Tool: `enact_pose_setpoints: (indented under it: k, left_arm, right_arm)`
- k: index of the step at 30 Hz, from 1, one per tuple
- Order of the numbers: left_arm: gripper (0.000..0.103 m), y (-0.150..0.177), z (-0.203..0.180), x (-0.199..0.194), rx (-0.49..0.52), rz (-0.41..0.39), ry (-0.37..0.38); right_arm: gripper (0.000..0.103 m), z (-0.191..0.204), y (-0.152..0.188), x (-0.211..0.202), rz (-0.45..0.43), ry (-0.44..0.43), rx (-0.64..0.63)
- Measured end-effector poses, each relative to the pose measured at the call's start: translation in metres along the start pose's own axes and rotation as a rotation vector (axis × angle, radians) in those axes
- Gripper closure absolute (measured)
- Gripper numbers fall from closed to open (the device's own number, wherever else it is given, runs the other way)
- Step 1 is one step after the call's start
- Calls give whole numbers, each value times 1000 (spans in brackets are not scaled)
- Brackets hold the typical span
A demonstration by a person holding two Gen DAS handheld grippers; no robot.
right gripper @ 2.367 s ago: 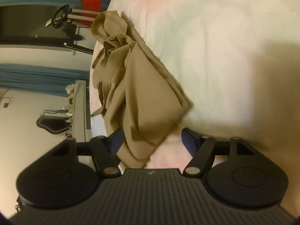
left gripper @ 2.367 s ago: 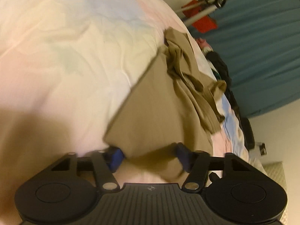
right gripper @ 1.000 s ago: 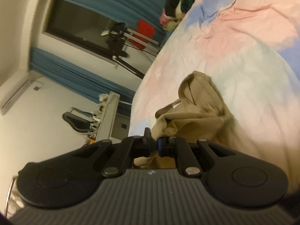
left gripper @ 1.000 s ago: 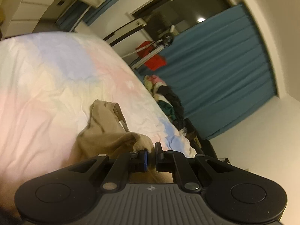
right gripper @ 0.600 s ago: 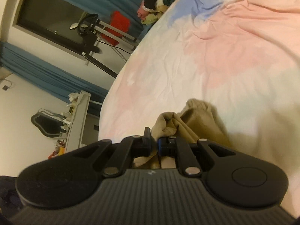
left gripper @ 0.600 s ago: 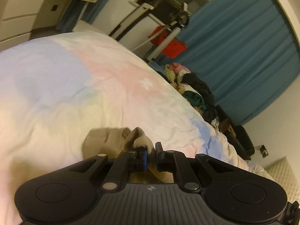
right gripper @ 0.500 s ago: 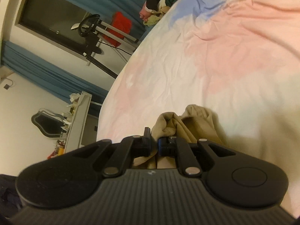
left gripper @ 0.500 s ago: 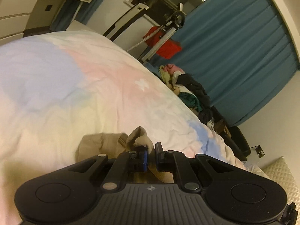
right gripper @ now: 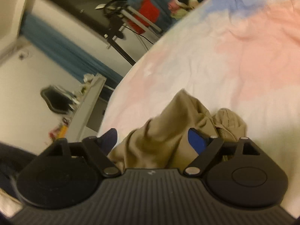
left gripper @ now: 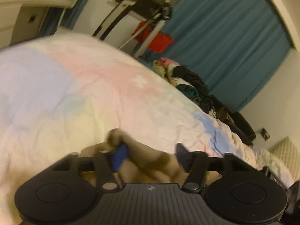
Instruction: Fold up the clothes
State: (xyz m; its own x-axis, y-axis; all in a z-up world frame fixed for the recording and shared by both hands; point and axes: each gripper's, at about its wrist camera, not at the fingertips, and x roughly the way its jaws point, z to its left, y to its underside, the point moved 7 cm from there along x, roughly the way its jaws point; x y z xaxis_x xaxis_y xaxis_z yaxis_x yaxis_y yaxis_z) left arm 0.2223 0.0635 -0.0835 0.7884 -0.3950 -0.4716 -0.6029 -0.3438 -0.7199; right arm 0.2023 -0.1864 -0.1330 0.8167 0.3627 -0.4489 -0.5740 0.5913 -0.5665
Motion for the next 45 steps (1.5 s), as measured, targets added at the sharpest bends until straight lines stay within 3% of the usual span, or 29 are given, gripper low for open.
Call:
enact_pose_setpoints:
  k: [1, 3, 5, 7, 8, 12, 16, 20, 26, 29, 34, 40, 45]
  left_arm:
    - [21, 1, -6, -5, 48, -11, -6]
    - [17, 5, -16, -15, 142, -18, -10]
    - [16, 12, -22, -22, 217, -12, -18]
    - [16, 19, -22, -22, 246, 2, -37]
    - [16, 23, -20, -22, 253, 11, -47]
    - [16, 33, -13, -5, 289, 41, -93]
    - [17, 43, -1, 31, 350, 89, -149]
    - [18, 50, 7, 44, 360, 121, -167]
    - [19, 54, -3, 17, 402, 102, -160]
    - [18, 59, -13, -9, 427, 85, -151]
    - [18, 76, -18, -41, 380, 108, -157]
    - [18, 97, -17, -51, 371, 136, -182]
    - [18, 99, -23, -78, 336, 114, -174]
  right_arm:
    - [20, 6, 1, -4, -7, 2, -32]
    - [20, 12, 7, -20, -40, 102, -142]
    - [49, 17, 16, -30, -28, 141, -231]
    - [72, 19, 24, -30, 3, 154, -291]
    - [78, 20, 27, -26, 23, 158, -320]
    - [80, 22, 39, 3, 73, 187, -430]
    - [83, 16, 38, 36, 68, 229, -469]
    - [83, 18, 39, 29, 62, 234, -467]
    - [80, 20, 41, 18, 53, 241, -464]
    - [80, 23, 46, -10, 45, 238, -452]
    - [80, 22, 56, -43, 49, 251, -442]
    - [80, 10, 75, -41, 120, 293, -470]
    - [78, 21, 78, -62, 105, 268, -449]
